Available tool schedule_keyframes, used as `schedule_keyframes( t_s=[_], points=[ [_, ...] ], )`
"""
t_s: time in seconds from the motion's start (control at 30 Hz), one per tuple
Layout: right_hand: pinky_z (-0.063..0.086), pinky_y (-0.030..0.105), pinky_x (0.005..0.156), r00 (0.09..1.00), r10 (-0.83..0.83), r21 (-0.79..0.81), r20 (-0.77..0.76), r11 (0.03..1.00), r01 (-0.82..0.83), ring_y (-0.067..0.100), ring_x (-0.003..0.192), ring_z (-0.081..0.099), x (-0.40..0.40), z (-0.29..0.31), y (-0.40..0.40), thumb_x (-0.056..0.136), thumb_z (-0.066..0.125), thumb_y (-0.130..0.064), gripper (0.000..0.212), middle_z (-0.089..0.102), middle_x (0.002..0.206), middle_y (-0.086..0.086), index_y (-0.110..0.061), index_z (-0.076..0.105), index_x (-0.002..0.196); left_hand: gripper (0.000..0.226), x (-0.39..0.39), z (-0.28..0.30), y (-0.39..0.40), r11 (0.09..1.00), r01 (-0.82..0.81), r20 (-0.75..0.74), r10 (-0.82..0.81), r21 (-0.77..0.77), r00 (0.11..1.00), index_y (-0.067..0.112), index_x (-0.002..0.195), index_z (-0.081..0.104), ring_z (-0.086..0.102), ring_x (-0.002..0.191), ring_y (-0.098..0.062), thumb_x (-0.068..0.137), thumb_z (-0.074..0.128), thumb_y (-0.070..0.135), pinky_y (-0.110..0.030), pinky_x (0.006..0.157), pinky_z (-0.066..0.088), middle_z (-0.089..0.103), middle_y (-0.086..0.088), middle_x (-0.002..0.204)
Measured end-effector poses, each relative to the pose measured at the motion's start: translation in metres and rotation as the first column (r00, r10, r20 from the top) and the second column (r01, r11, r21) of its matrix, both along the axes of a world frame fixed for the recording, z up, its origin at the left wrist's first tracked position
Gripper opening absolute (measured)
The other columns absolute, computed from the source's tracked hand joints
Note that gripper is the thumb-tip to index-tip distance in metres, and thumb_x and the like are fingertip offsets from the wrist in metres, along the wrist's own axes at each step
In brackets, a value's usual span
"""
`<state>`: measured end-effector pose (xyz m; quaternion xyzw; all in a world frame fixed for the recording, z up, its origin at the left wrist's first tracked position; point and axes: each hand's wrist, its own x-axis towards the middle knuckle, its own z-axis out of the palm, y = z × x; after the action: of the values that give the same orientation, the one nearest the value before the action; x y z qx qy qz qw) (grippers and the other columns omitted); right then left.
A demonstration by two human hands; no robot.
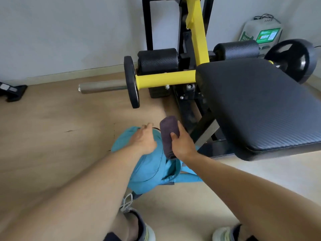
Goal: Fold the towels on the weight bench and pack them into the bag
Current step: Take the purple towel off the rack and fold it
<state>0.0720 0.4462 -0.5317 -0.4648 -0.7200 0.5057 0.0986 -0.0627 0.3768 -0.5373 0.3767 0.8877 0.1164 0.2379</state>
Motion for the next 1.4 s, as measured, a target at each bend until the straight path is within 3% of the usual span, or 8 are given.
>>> schedule_keyframes(
  t_s=[0.13, 0.33, 0.5, 0.63, 0.83, 1.1, 1.3, 1.4],
  points=[
    [0.041, 0.043, 0.11, 0.967, 0.018, 0.048, 0.254, 0.998, -0.031, 0.034, 0.131, 0.051, 0.008, -0.062, 0.007, 0.106, 0.04, -0.032, 0.059, 0.043, 0.153, 0.01, -0.037, 0.014, 0.159, 0.083, 0.024, -0.059, -0.023, 0.978, -0.082, 0.022, 0.087, -0.194, 0.996, 0.022, 0.156, 0.027, 0.034, 0.144, -0.03, 0.087, 0.072, 0.029, -0.045, 0.113, 0.039, 0.034, -0.006, 0.155],
    [0.043, 0.046, 0.101, 0.928, 0.052, 0.101, 0.369, 0.99, -0.095, 0.037, 0.123, 0.054, 0.012, -0.105, 0.012, 0.106, 0.037, -0.033, 0.06, 0.043, 0.144, 0.01, -0.038, 0.01, 0.16, 0.11, 0.065, -0.132, -0.045, 0.903, 0.074, -0.248, -0.194, -0.424, 0.949, 0.027, 0.161, -0.013, -0.025, 0.152, -0.041, 0.089, 0.069, 0.037, -0.059, 0.124, 0.0, -0.033, -0.019, 0.162],
    [0.047, 0.047, 0.097, 0.954, 0.023, 0.066, 0.299, 0.997, -0.045, 0.035, 0.124, 0.053, 0.004, -0.122, 0.01, 0.107, 0.036, -0.031, 0.059, 0.042, 0.146, 0.009, -0.035, 0.01, 0.16, 0.07, 0.043, -0.12, -0.042, 0.975, 0.06, -0.3, -0.125, -0.216, 0.946, 0.021, 0.152, 0.029, 0.013, 0.154, -0.033, 0.088, 0.056, 0.006, -0.054, 0.117, 0.029, 0.008, -0.007, 0.168],
    [0.049, 0.05, 0.098, 0.968, -0.002, 0.022, 0.251, 1.0, -0.004, 0.036, 0.124, 0.053, 0.001, -0.127, 0.009, 0.107, 0.034, -0.033, 0.058, 0.038, 0.152, 0.008, -0.036, 0.01, 0.16, 0.052, 0.003, -0.08, -0.029, 0.998, -0.032, -0.344, 0.014, -0.048, 0.939, 0.018, 0.139, 0.049, 0.053, 0.123, -0.029, 0.089, 0.051, 0.002, -0.043, 0.087, 0.047, 0.059, -0.004, 0.134],
    [0.047, 0.053, 0.102, 0.978, -0.058, -0.039, 0.2, 0.997, 0.067, 0.039, 0.127, 0.051, -0.013, -0.128, 0.004, 0.106, 0.033, -0.031, 0.059, 0.034, 0.156, 0.011, -0.036, 0.009, 0.16, 0.05, -0.059, -0.018, -0.022, 0.984, -0.011, -0.434, -0.068, -0.177, 0.898, 0.015, 0.135, 0.04, 0.055, 0.087, -0.038, 0.088, 0.047, -0.001, -0.04, 0.07, 0.039, 0.058, -0.012, 0.1],
    [0.029, 0.041, 0.12, 0.987, -0.143, -0.081, -0.071, 0.987, 0.137, 0.025, 0.146, 0.036, -0.034, -0.124, -0.01, 0.105, 0.042, -0.027, 0.058, 0.036, 0.159, 0.0, -0.033, 0.021, 0.159, 0.039, -0.078, 0.022, -0.014, 0.839, 0.147, 0.139, -0.087, -0.524, 0.987, 0.009, 0.115, 0.059, 0.057, 0.075, -0.023, 0.078, 0.054, 0.001, -0.027, 0.054, 0.045, 0.062, -0.01, 0.094],
    [0.035, 0.039, 0.116, 0.974, -0.168, -0.329, -0.151, 0.938, 0.111, 0.025, 0.14, 0.045, -0.061, -0.118, -0.035, 0.104, 0.047, -0.027, 0.062, 0.045, 0.154, -0.003, -0.035, 0.021, 0.159, 0.045, -0.066, 0.003, -0.017, 0.932, 0.01, 0.241, 0.083, -0.361, 0.967, 0.01, 0.107, 0.059, 0.073, 0.068, -0.025, 0.093, 0.061, 0.053, -0.037, 0.064, 0.063, 0.072, -0.012, 0.093],
    [0.035, 0.034, 0.116, 0.972, -0.143, -0.354, -0.184, 0.932, 0.07, 0.021, 0.14, 0.044, -0.071, -0.118, -0.042, 0.103, 0.05, -0.022, 0.067, 0.045, 0.153, -0.004, -0.033, 0.017, 0.16, 0.054, -0.058, -0.009, -0.014, 0.961, -0.158, 0.143, 0.194, -0.227, 0.971, 0.004, 0.08, 0.051, 0.067, 0.048, -0.028, 0.102, 0.048, 0.053, -0.036, 0.053, 0.059, 0.064, -0.012, 0.06]
  ],
)
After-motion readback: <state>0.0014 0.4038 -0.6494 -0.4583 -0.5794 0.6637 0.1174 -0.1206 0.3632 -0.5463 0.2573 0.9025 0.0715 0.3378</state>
